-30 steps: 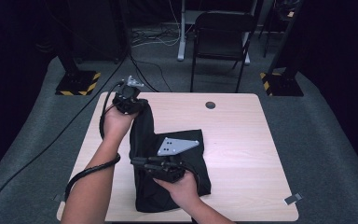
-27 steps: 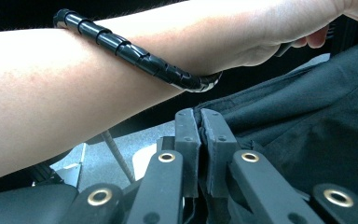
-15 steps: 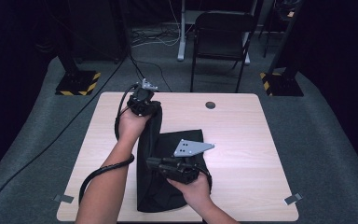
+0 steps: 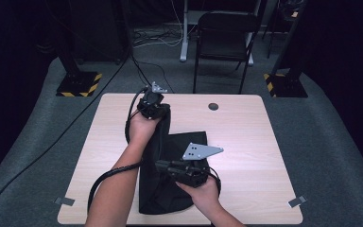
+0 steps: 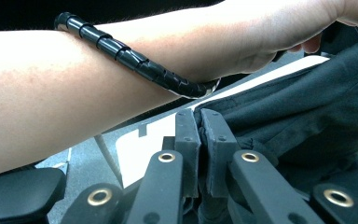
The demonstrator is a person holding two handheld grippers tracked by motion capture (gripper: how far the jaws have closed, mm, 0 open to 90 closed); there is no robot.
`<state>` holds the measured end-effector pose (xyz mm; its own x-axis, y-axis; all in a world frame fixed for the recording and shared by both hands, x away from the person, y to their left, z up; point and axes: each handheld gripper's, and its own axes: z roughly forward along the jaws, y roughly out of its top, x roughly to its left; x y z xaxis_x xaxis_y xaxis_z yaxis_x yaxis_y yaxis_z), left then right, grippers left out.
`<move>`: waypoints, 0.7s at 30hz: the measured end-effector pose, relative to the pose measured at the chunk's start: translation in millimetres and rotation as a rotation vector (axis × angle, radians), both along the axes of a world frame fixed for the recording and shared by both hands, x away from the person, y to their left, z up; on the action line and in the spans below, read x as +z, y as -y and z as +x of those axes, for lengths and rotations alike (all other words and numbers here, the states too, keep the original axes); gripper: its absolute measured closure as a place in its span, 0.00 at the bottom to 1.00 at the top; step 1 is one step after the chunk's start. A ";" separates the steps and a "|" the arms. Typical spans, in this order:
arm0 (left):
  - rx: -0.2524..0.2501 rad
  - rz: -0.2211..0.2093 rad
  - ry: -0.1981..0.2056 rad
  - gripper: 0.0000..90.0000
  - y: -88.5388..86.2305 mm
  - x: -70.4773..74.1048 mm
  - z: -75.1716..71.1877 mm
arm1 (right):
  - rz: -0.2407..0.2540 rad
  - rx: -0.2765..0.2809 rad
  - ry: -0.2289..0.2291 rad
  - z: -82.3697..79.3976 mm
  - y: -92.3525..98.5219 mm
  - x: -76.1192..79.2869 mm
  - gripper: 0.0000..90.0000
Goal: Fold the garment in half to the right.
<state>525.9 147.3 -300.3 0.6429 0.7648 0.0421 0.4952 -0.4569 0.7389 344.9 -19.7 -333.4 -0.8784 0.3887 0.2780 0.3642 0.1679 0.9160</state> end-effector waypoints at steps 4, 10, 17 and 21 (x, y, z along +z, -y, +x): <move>0.003 -0.002 -0.002 0.96 2.8 -3.3 1.6 | -0.020 -0.009 0.009 -0.7 3.5 -3.4 0.96; 0.005 -0.023 -0.009 0.96 5.5 -8.6 3.3 | -0.034 -0.018 0.000 -0.2 9.9 -8.7 0.96; -0.005 -0.030 -0.014 0.96 12.6 -13.0 4.1 | -0.042 -0.027 -0.013 -1.2 17.0 -14.5 0.96; -0.012 -0.036 -0.017 0.96 18.4 -15.4 4.3 | -0.037 -0.032 -0.025 -1.5 22.8 -16.7 0.96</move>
